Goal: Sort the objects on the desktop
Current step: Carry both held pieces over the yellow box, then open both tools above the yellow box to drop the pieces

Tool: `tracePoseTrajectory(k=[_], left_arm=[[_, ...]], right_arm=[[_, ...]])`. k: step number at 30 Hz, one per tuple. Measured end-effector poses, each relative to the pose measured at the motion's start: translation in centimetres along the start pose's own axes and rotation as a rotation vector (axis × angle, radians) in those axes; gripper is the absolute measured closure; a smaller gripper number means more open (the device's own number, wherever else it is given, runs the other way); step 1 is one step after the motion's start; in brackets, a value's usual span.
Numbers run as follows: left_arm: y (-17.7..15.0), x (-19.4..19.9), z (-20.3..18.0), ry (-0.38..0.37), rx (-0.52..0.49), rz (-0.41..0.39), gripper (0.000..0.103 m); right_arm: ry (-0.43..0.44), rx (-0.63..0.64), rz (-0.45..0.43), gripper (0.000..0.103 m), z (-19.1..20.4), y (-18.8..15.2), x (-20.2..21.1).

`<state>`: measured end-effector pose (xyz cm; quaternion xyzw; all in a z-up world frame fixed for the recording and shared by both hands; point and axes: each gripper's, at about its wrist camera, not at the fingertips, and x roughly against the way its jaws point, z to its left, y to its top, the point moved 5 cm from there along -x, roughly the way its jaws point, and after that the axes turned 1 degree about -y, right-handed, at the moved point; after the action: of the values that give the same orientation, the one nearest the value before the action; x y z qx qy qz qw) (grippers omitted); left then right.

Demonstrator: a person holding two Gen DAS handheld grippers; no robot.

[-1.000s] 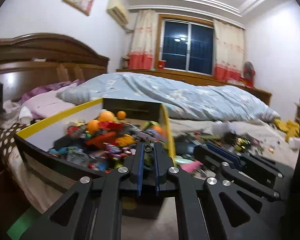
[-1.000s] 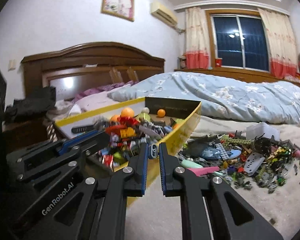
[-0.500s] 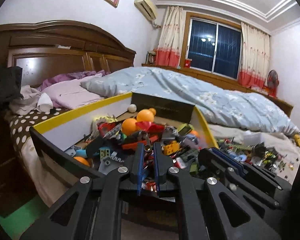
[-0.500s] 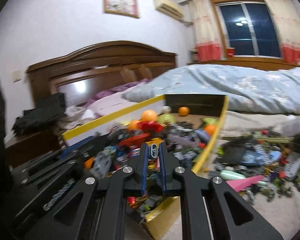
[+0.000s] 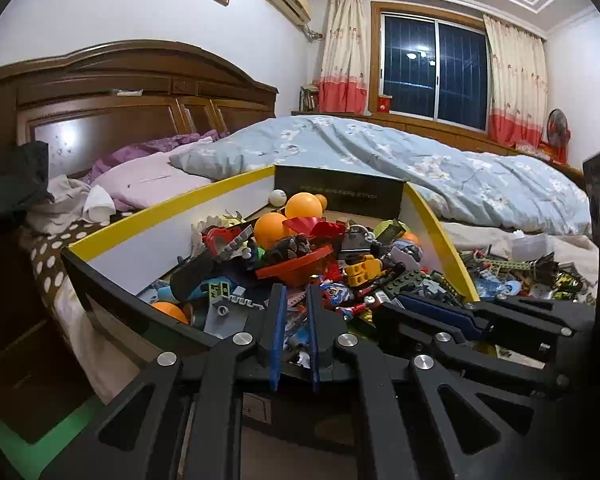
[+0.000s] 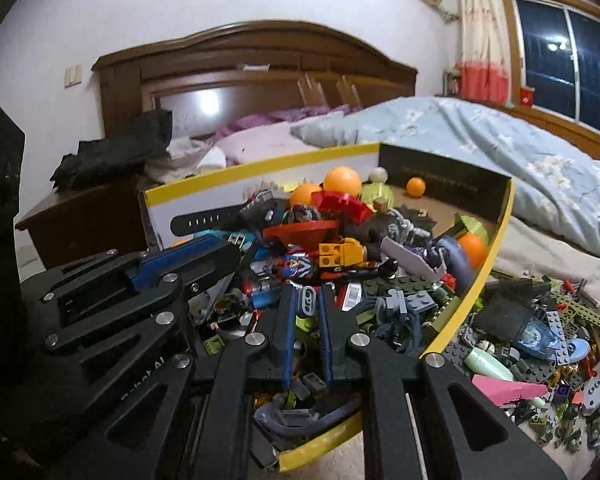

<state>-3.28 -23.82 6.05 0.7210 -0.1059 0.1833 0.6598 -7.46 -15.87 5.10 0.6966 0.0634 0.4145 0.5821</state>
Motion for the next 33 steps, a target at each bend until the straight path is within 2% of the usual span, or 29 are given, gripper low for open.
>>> tracePoseTrajectory(k=[8,20,21,25,29,33], left_arm=[[0.1,-0.5,0.7,0.095,-0.024,-0.016,0.085],[-0.1,-0.5,1.1,0.112,-0.018,-0.026,0.084],[-0.1,-0.3,1.2,0.124,-0.016,-0.030,0.084],[0.0,0.4,1.7,0.187,-0.004,-0.032,0.070],[0.5,0.9,1.6,0.191,0.027,-0.014,0.070],[0.9,2.7,0.7,0.201,-0.009,-0.077,0.070]], right_arm=[[0.009,0.001,0.037,0.091,-0.1,0.0,-0.3],[-0.004,-0.009,-0.026,0.088,-0.2,-0.1,0.1],[-0.012,-0.014,-0.022,0.087,-0.1,0.0,0.1],[-0.063,-0.032,-0.016,0.085,0.0,0.1,0.5],[-0.082,-0.109,-0.029,0.080,-0.5,0.3,1.3],[-0.165,-0.114,-0.045,0.069,-1.0,0.6,2.5]])
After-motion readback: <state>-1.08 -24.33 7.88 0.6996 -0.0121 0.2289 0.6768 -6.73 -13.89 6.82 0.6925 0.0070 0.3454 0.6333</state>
